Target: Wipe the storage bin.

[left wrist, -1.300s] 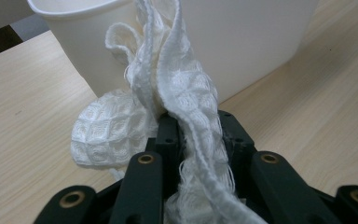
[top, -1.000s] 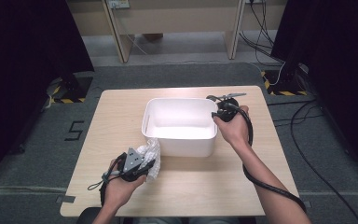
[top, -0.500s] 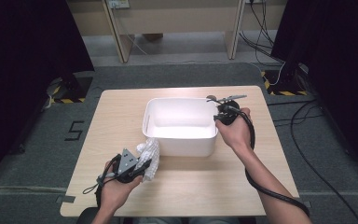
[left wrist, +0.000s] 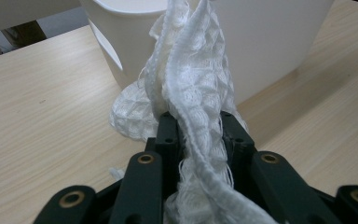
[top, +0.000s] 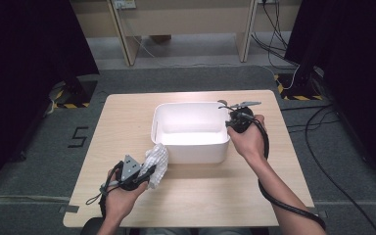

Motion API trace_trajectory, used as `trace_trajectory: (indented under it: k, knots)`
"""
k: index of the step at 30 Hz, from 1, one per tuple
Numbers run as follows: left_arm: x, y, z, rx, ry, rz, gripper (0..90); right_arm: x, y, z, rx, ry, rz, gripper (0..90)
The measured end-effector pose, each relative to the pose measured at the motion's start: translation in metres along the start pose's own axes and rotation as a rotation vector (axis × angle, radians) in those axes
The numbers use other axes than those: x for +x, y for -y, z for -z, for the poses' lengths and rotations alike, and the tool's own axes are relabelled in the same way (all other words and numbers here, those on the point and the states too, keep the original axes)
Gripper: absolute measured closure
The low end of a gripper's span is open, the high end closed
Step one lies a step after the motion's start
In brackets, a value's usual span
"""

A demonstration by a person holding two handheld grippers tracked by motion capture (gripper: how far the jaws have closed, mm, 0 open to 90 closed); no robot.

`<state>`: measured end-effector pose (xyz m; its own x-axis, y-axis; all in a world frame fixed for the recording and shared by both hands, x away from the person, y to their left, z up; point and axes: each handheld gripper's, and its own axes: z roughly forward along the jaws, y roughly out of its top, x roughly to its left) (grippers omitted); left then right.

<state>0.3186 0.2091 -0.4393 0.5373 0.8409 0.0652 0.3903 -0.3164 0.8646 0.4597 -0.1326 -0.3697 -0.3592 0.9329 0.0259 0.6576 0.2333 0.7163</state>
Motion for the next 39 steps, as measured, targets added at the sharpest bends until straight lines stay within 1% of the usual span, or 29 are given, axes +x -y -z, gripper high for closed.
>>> trace_trajectory:
  k: [2, 4, 6, 9, 10, 13, 14, 17, 18, 22, 23, 25, 33, 39]
  knots:
    - [-0.002, 0.000, -0.002, -0.005, -0.001, 0.005, 73.2, 0.001, 0.002, 0.000, 0.013, 0.003, 0.008, 78.7]
    - [-0.003, -0.001, -0.002, -0.026, -0.003, 0.024, 73.7, 0.001, 0.004, 0.000, 0.016, 0.003, 0.004, 78.3]
    - [-0.004, -0.003, 0.001, -0.049, -0.001, 0.033, 74.4, 0.000, 0.006, 0.000, 0.013, -0.003, -0.005, 78.2]
    - [-0.002, -0.006, 0.007, -0.082, -0.015, 0.044, 75.3, 0.001, 0.006, 0.000, 0.010, -0.005, 0.000, 78.3]
    - [-0.002, -0.007, 0.008, -0.087, -0.019, 0.051, 75.5, 0.001, 0.005, 0.001, 0.017, -0.004, 0.008, 78.6]
    - [0.001, -0.008, 0.004, -0.078, -0.028, 0.056, 75.6, 0.001, 0.005, 0.001, 0.017, 0.000, 0.015, 78.9]
    - [0.002, -0.008, 0.001, -0.067, -0.029, 0.052, 75.7, 0.001, 0.005, 0.001, 0.018, 0.004, 0.017, 79.1]
    - [0.002, -0.007, -0.008, -0.054, -0.036, 0.050, 75.7, 0.002, 0.005, 0.001, 0.017, 0.008, 0.018, 79.4]
    - [0.002, -0.007, -0.011, -0.044, -0.038, 0.046, 75.7, 0.002, 0.005, 0.001, 0.018, 0.010, 0.025, 79.4]
    - [0.004, -0.005, -0.022, -0.016, -0.046, 0.051, 75.7, 0.003, 0.005, 0.001, 0.019, 0.009, 0.026, 79.6]
    - [0.005, -0.005, -0.024, -0.017, -0.046, 0.057, 75.7, 0.003, 0.005, 0.001, 0.018, 0.009, 0.025, 79.7]
    - [0.005, -0.005, -0.026, -0.004, -0.045, 0.059, 75.7, 0.003, 0.005, 0.001, 0.017, 0.009, 0.028, 79.8]
    - [0.006, -0.004, -0.032, 0.002, -0.056, 0.073, 75.7, 0.003, 0.005, 0.000, 0.012, 0.009, 0.029, 79.8]
    - [0.004, -0.002, -0.038, 0.019, -0.057, 0.071, 75.7, 0.003, 0.006, 0.000, 0.010, 0.006, 0.030, 79.7]
